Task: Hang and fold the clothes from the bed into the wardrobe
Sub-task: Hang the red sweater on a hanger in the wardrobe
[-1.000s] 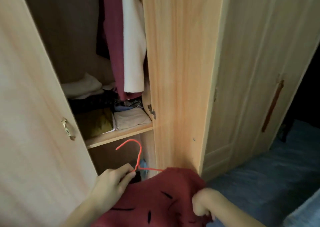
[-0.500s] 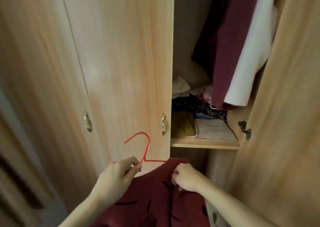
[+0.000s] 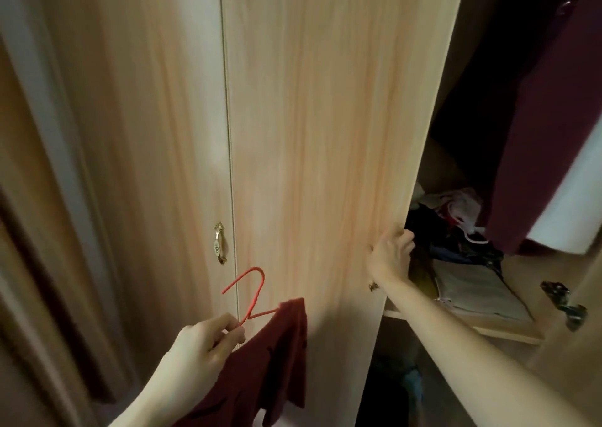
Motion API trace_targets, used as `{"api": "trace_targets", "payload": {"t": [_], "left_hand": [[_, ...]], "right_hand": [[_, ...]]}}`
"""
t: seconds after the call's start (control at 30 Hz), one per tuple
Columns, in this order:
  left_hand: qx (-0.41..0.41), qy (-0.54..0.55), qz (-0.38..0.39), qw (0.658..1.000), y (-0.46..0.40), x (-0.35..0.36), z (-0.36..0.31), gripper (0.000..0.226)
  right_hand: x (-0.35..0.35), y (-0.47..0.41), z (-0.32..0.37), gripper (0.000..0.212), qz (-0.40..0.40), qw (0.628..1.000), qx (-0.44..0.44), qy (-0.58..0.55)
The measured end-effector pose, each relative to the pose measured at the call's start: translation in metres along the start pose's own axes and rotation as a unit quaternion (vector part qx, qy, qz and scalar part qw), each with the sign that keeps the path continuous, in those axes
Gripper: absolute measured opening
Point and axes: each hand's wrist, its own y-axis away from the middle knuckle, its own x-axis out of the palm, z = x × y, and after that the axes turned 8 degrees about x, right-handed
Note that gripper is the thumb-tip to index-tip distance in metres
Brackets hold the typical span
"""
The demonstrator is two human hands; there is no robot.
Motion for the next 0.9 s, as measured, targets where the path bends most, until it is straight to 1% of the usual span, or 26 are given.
{"api": "trace_targets", "payload": {"t": [0.07, 0.13, 0.17, 0.27, 0.37, 0.43, 0.57, 0.7, 0.8, 0.9], "left_hand": [[-0.005, -0.01, 0.001, 1.0, 0.0, -0.007, 0.006, 0.007], [-0.014, -0.013, 0.002, 1.0, 0.001, -0.014, 0.01, 0.007], [-0.018, -0.013, -0.001, 1.0, 0.003, -0.018, 0.01, 0.01], [-0.031, -0.019, -0.012, 0.999, 0.009, -0.029, 0.004, 0.021], [-0.048, -0.03, -0.021, 0.998, 0.022, -0.027, -0.002, 0.017], [-0.06, -0.04, -0.026, 0.997, 0.035, -0.021, -0.011, 0.012], [-0.092, -0.061, -0.05, 0.993, 0.064, -0.005, -0.029, 0.019], [-0.116, -0.085, -0.072, 0.987, 0.097, 0.003, -0.044, 0.018], [-0.129, -0.087, -0.093, 0.983, 0.123, 0.009, -0.055, 0.015], [-0.15, -0.087, -0.107, 0.979, 0.15, 0.016, -0.063, 0.015]], "right_hand": [[0.001, -0.008, 0.004, 0.047, 0.0, 0.999, 0.028, -0.043], [0.001, -0.019, 0.001, 0.046, 0.003, 0.998, 0.035, -0.054], [0.002, -0.024, -0.003, 0.047, 0.008, 0.998, 0.016, -0.058], [-0.005, -0.031, -0.014, 0.04, 0.051, 0.991, -0.031, -0.122], [-0.015, -0.024, -0.029, 0.042, 0.077, 0.986, -0.052, -0.139], [-0.02, -0.006, -0.036, 0.047, 0.072, 0.984, -0.087, -0.141], [-0.035, 0.042, -0.05, 0.055, 0.042, 0.982, -0.152, -0.108], [-0.051, 0.096, -0.062, 0.063, 0.059, 0.974, -0.195, -0.099], [-0.062, 0.129, -0.068, 0.062, 0.075, 0.966, -0.229, -0.088], [-0.067, 0.158, -0.065, 0.062, 0.1, 0.962, -0.238, -0.092]]}}
